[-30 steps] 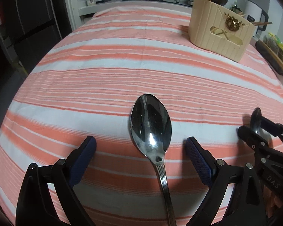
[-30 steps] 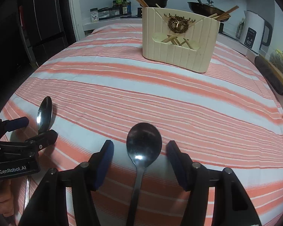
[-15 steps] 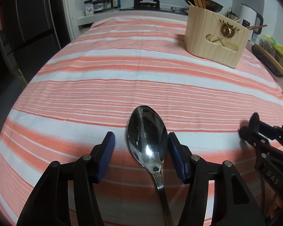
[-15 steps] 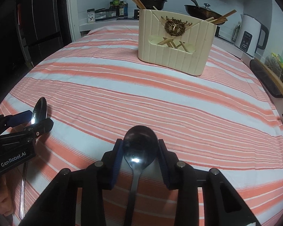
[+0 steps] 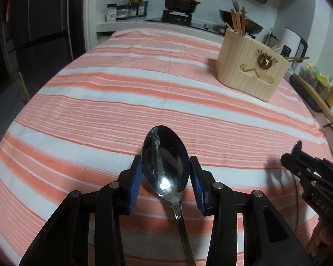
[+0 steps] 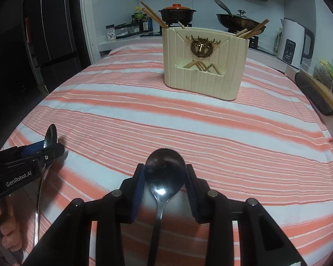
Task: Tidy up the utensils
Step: 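Close the left tool on the other spoon and lift both spoons toward the box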
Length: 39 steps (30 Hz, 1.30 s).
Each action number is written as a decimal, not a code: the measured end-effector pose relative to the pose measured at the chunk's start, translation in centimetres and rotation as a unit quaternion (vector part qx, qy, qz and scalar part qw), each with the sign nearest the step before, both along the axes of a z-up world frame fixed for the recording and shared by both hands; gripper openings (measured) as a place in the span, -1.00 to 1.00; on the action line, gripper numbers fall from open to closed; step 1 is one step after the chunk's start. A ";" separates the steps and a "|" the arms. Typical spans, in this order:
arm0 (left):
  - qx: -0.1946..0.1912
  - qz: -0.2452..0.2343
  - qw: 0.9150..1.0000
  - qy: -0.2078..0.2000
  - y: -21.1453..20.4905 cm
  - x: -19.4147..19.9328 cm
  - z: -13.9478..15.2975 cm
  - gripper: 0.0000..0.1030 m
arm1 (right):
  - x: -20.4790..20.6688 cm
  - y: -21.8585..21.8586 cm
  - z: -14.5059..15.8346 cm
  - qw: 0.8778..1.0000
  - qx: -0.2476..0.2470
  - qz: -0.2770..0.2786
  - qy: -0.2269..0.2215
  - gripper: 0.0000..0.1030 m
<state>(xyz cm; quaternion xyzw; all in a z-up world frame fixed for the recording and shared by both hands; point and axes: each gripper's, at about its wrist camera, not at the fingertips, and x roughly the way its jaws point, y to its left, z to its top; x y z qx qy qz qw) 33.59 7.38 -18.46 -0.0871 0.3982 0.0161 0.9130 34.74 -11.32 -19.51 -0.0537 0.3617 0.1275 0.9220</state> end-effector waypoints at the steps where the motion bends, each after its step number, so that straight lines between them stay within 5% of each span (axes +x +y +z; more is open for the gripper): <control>1: -0.002 -0.002 1.000 -0.006 0.0 -0.3 0.5 -0.19 | -0.3 -0.2 0.5 1.000 0.005 0.002 -0.006 -0.31; 20: -0.028 -0.044 0.991 -0.123 -1.9 -6.9 11.3 -0.20 | -7.3 -3.2 9.7 0.991 0.059 0.011 -0.118 -0.31; 39: -0.061 -0.101 0.985 -0.123 -3.2 -3.0 17.0 -0.20 | -5.9 -4.9 16.5 0.986 0.081 0.026 -0.144 -0.31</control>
